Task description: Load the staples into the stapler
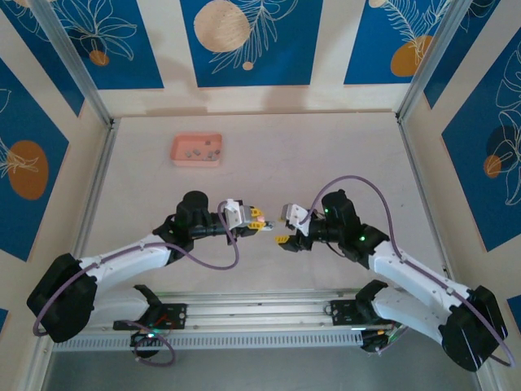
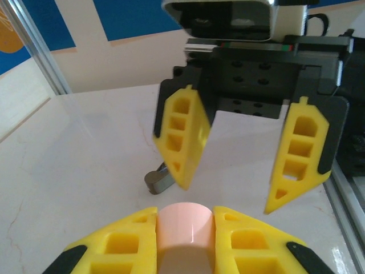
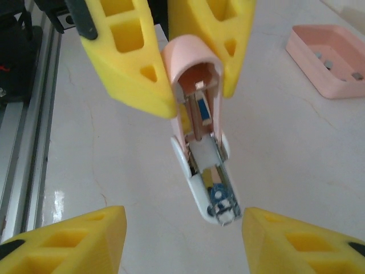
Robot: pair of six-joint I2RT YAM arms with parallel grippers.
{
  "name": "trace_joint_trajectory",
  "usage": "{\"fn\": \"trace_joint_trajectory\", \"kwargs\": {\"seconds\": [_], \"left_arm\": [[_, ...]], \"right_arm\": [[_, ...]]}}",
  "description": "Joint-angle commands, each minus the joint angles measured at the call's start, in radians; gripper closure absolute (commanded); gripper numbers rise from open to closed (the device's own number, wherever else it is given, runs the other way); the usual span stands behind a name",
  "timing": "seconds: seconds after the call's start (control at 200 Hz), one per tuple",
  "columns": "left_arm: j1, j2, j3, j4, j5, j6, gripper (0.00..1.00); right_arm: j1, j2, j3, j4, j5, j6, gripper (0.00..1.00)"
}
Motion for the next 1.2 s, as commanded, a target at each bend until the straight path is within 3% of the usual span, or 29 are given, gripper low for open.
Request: {"fn": "trace_joint_trajectory", "kwargs": {"seconds": [0.0, 0.555, 0.69, 0.83, 0.945, 1.04, 1.1, 1.195], "left_arm": [[-0.006, 0.006, 0.036, 0.016, 0.052, -0.009, 0.89], [-0.007, 0.045, 0.041, 0.092, 0.123, -0.060, 0.88], [-0.006, 0.046, 0.042, 0.104, 0.127, -0.064, 0.88], [-0.006, 0.043, 0.035, 0.113, 0.117, -0.066, 0.82], [-0.005, 0.024, 0.004, 0.158, 0.005, -0.086, 0.59], [-0.005, -0.006, -0.028, 0.183, -0.108, -0.098, 0.36], [-0.004, -0.026, -0.041, 0.179, -0.213, -0.107, 0.31], [-0.006, -0.045, -0.068, 0.178, -0.473, -0.146, 0.28]], "right_arm": [[0.011, 0.049, 0.040, 0.020, -0.068, -0.098, 0.44], [0.024, 0.246, 0.119, 0.123, -0.209, -0.111, 0.49], [0.024, 0.255, 0.116, 0.120, -0.215, -0.121, 0.57], [0.020, 0.245, 0.112, 0.106, -0.207, -0.122, 0.78], [0.011, 0.215, 0.077, 0.149, -0.150, -0.047, 0.83], [0.008, 0.185, 0.033, 0.215, -0.054, 0.113, 0.85], [0.012, 0.179, 0.014, 0.245, 0.026, 0.263, 0.85], [0.045, 0.193, 0.022, 0.216, 0.219, 0.509, 0.87]]}}
